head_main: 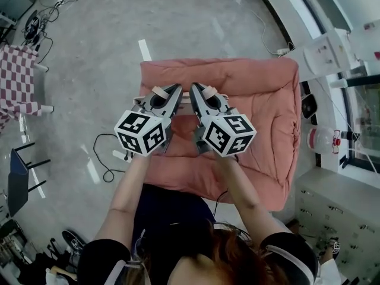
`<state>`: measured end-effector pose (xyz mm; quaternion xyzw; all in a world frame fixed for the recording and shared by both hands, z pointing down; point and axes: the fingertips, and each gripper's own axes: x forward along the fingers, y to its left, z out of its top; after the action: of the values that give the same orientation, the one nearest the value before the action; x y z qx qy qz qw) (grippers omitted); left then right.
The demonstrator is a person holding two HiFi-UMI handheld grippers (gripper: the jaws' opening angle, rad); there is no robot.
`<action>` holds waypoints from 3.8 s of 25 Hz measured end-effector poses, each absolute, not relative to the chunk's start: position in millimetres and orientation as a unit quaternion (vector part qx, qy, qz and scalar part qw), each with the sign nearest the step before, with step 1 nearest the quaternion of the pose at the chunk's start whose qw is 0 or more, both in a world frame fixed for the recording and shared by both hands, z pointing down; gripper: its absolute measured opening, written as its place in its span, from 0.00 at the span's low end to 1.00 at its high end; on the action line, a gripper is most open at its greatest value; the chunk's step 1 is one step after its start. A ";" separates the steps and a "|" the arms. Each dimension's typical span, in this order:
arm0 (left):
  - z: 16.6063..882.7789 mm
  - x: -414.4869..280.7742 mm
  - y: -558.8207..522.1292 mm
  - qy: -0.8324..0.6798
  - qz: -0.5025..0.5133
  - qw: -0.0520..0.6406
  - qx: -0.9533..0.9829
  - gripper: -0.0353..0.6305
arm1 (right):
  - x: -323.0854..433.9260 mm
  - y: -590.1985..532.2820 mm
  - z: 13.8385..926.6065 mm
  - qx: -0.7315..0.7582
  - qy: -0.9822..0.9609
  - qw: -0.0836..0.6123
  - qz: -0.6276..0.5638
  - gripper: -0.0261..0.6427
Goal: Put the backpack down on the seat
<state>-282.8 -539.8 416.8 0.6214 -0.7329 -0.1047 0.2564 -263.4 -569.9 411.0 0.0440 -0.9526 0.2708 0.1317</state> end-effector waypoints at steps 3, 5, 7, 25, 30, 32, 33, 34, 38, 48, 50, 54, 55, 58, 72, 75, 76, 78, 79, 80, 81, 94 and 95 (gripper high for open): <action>425.9 -293.2 -547.2 -0.732 -0.103 0.261 0.621 0.08 | -273.0 -575.5 418.5 0.043 -0.952 0.134 0.270 0.09; 432.3 -297.9 -549.5 -0.732 -0.101 0.264 0.620 0.08 | -276.8 -576.4 425.1 0.041 -0.952 0.138 0.268 0.08; 440.0 -302.5 -551.7 -0.732 -0.103 0.269 0.618 0.08 | -280.6 -577.6 433.2 0.039 -0.952 0.144 0.268 0.09; 488.8 -288.8 -521.5 -0.717 -0.105 0.304 0.618 0.08 | -266.9 -545.9 479.0 0.051 -0.944 0.174 0.275 0.09; 497.0 -268.9 -503.5 -0.712 -0.104 0.310 0.621 0.08 | -245.9 -527.4 487.1 0.061 -0.942 0.178 0.278 0.08; 500.3 -260.6 -494.0 -0.710 -0.103 0.311 0.624 0.08 | -237.5 -517.8 490.4 0.065 -0.941 0.180 0.278 0.08; 502.1 -256.3 -489.3 -0.708 -0.103 0.312 0.625 0.08 | -232.9 -512.9 492.2 0.068 -0.941 0.181 0.279 0.08; 504.0 -251.9 -484.8 -0.707 -0.102 0.313 0.626 0.08 | -228.2 -508.2 494.0 0.070 -0.940 0.181 0.280 0.08; 511.9 -233.5 -466.6 -0.700 -0.102 0.321 0.629 0.08 | -208.4 -489.3 501.4 0.080 -0.937 0.184 0.286 0.09; 537.8 -186.9 -421.5 -0.682 -0.102 0.348 0.635 0.08 | -159.3 -444.0 525.7 0.107 -0.929 0.187 0.301 0.09; 542.2 -177.7 -415.3 -0.677 -0.102 0.353 0.638 0.08 | -149.3 -437.5 530.6 0.113 -0.928 0.186 0.304 0.09; 551.7 -164.0 -402.0 -0.671 -0.097 0.357 0.643 0.08 | -134.8 -423.5 539.5 0.123 -0.926 0.185 0.307 0.09; 554.9 -161.0 -398.9 -0.669 -0.095 0.358 0.644 0.08 | -131.7 -420.3 542.4 0.125 -0.925 0.184 0.307 0.09; 565.0 -151.5 -389.1 -0.664 -0.092 0.360 0.649 0.08 | -121.6 -409.6 552.2 0.132 -0.924 0.184 0.308 0.09; 614.0 -95.8 -323.7 -0.643 -0.100 0.386 0.653 0.09 | -62.3 -343.6 604.0 0.159 -0.913 0.195 0.321 0.09; 622.0 -84.6 -312.4 -0.641 -0.107 0.393 0.651 0.09 | -49.8 -333.2 613.1 0.166 -0.907 0.194 0.334 0.09; 625.0 -79.8 -309.2 -0.641 -0.104 0.393 0.651 0.09 | -45.0 -329.9 615.7 0.169 -0.906 0.193 0.336 0.09; 632.1 -72.1 -301.5 -0.641 -0.101 0.393 0.651 0.08 | -37.2 -321.8 622.0 0.176 -0.905 0.195 0.334 0.09; 635.9 -69.9 -296.9 -0.642 -0.101 0.394 0.650 0.09 | -34.7 -317.1 626.0 0.178 -0.906 0.197 0.331 0.09; 639.7 -67.9 -292.0 -0.642 -0.100 0.395 0.649 0.09 | -32.6 -312.1 630.4 0.179 -0.906 0.199 0.327 0.09; 643.8 -65.7 -287.2 -0.643 -0.099 0.395 0.649 0.09 | -30.3 -307.1 635.0 0.179 -0.907 0.201 0.324 0.09; 685.0 -39.1 -246.7 -0.649 -0.112 0.416 0.627 0.09 | -3.6 -268.1 676.0 0.174 -0.905 0.232 0.310 0.09; 687.1 -38.6 -244.8 -0.650 -0.112 0.415 0.627 0.09 | -3.0 -266.1 678.1 0.172 -0.906 0.233 0.309 0.09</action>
<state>-38.6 -244.8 687.1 0.6268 -0.6497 -0.1121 0.4152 -3.0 -266.1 678.1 0.1721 -0.9058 0.3092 0.2330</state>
